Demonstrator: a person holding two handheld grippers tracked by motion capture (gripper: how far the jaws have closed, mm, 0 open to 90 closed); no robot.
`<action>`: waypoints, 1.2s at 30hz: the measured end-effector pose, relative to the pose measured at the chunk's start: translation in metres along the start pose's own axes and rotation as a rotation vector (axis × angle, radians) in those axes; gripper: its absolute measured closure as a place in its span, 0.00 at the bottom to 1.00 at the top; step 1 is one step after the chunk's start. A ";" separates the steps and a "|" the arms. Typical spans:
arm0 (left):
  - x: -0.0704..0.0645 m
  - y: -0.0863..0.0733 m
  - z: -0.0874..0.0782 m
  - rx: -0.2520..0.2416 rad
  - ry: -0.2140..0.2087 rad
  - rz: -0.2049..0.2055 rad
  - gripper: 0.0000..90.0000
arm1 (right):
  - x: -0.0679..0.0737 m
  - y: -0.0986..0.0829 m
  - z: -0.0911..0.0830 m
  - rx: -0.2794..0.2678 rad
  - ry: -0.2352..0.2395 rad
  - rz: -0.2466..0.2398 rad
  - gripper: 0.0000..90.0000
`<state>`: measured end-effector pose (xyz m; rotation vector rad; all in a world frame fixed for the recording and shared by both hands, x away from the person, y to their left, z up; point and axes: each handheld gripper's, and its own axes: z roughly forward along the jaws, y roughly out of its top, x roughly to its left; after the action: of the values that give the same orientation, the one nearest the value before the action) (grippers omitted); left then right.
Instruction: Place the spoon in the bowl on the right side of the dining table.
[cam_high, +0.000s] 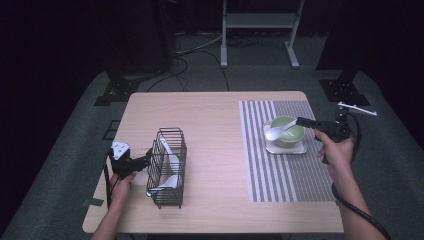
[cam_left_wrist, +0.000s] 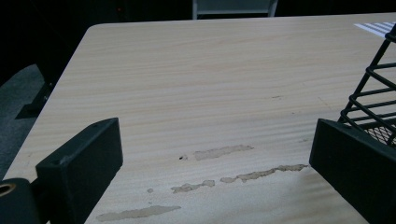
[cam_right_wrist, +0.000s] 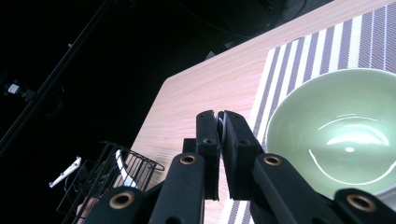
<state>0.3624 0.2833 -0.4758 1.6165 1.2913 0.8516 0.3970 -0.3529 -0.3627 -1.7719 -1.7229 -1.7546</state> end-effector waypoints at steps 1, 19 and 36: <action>0.000 0.000 0.000 -0.001 0.001 0.001 0.02 | 0.000 0.000 0.000 0.000 -0.003 0.001 0.95; -0.001 0.000 0.000 0.000 0.001 0.004 0.02 | -0.013 0.004 -0.018 -0.051 -0.035 0.027 0.95; -0.001 0.000 0.000 0.000 0.001 0.003 0.02 | -0.025 0.008 -0.021 -0.085 -0.067 0.049 0.95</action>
<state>0.3623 0.2827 -0.4758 1.6189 1.2894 0.8540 0.3975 -0.3856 -0.3693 -1.9119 -1.6372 -1.7935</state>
